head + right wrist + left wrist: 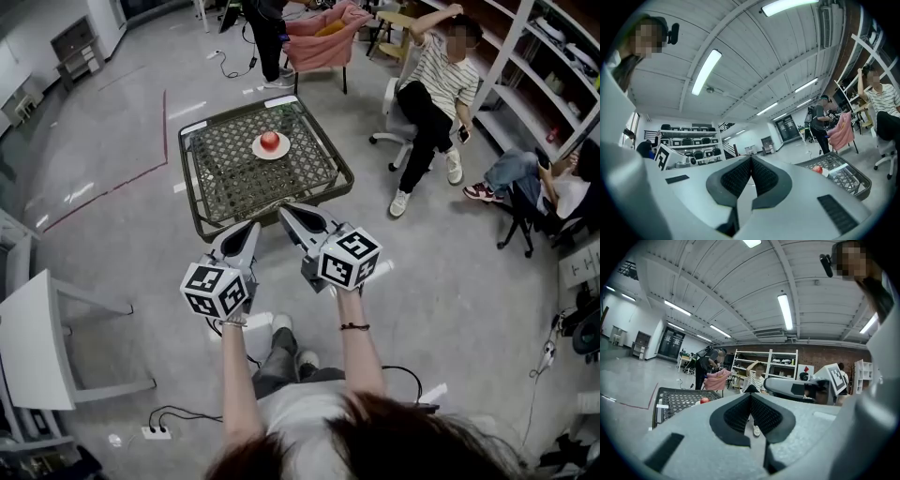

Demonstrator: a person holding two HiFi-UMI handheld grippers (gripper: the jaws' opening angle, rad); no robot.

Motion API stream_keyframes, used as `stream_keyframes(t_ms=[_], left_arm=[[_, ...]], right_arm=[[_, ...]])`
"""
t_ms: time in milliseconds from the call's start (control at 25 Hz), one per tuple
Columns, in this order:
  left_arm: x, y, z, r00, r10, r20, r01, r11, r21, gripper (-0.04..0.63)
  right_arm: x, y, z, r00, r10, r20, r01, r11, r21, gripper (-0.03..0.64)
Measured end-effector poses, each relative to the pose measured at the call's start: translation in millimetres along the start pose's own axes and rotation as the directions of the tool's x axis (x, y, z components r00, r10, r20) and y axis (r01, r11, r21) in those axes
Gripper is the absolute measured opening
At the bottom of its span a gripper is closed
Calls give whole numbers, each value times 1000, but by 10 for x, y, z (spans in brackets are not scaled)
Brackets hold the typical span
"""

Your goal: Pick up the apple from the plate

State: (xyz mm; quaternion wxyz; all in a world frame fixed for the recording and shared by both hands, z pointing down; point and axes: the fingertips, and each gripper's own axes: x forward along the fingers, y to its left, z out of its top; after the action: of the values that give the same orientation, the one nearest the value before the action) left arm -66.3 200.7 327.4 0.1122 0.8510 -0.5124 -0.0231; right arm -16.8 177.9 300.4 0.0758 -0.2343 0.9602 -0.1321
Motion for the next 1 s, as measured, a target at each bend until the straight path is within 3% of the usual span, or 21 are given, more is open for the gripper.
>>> stream_keyframes(t_ms=[520, 1000], left_arm=[[736, 599, 124, 995, -90, -33, 90, 996, 3, 11], [1078, 910, 161, 988, -142, -54, 142, 990, -2, 11]], right_arm=[[522, -678, 37, 996, -87, -1, 87, 996, 2, 9], [838, -992, 48, 993, -116, -7, 116, 993, -1, 9]])
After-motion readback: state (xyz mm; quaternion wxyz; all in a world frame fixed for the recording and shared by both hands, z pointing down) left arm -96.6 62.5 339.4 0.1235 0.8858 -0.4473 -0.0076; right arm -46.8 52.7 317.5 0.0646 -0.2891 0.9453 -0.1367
